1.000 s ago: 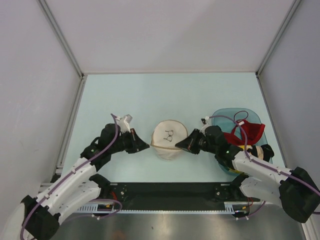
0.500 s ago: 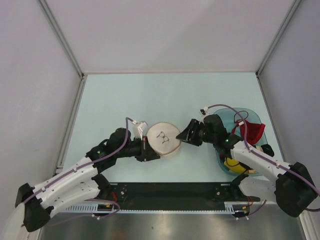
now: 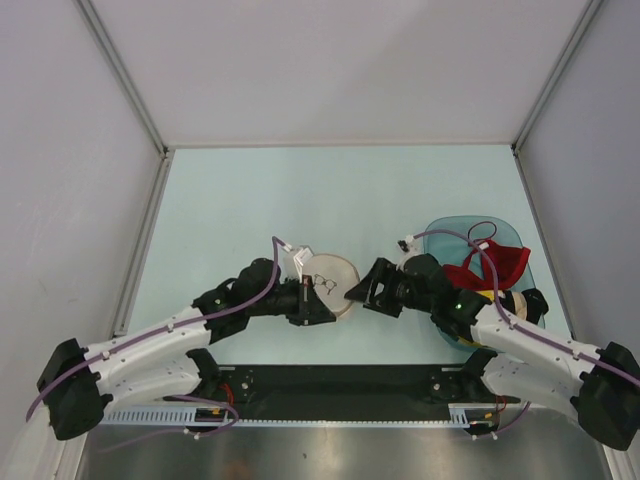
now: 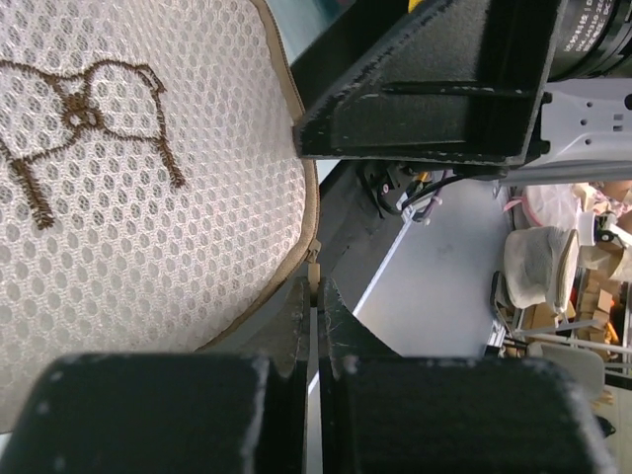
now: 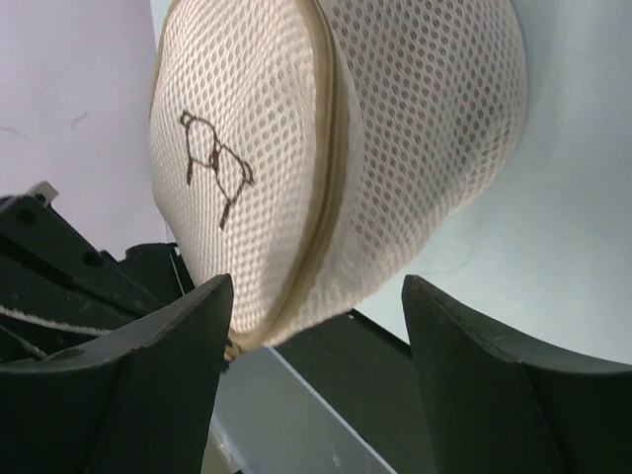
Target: Place the bra in the laundry bag and zip it closed
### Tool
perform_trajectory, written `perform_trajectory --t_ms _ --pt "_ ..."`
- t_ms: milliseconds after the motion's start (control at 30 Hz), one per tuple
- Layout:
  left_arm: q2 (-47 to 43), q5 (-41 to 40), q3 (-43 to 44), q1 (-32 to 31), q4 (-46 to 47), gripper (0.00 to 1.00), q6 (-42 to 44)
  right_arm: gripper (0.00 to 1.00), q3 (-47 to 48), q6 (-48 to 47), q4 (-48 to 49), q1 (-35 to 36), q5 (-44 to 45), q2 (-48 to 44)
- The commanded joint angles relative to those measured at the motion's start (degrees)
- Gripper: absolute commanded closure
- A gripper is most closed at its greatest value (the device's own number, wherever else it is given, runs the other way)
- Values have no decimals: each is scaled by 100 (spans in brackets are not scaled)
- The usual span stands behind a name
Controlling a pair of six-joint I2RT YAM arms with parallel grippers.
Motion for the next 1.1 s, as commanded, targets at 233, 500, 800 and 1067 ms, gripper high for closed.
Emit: perform_trajectory --t_ms 233,500,800,1067 --pt "-298 -466 136 -134 -321 100 -28 80 140 336 1182 -53 216 904" --pt "-877 -740 -136 1978 -1983 100 304 100 253 -322 796 -932 -276 790" --pt "-1378 -1099 540 2320 -2581 26 1097 23 1334 -1254 -899 -398 600 817" --pt "-1300 -1994 927 -111 -2134 0 878 0 1959 -1273 -2447 1070 2605 676"
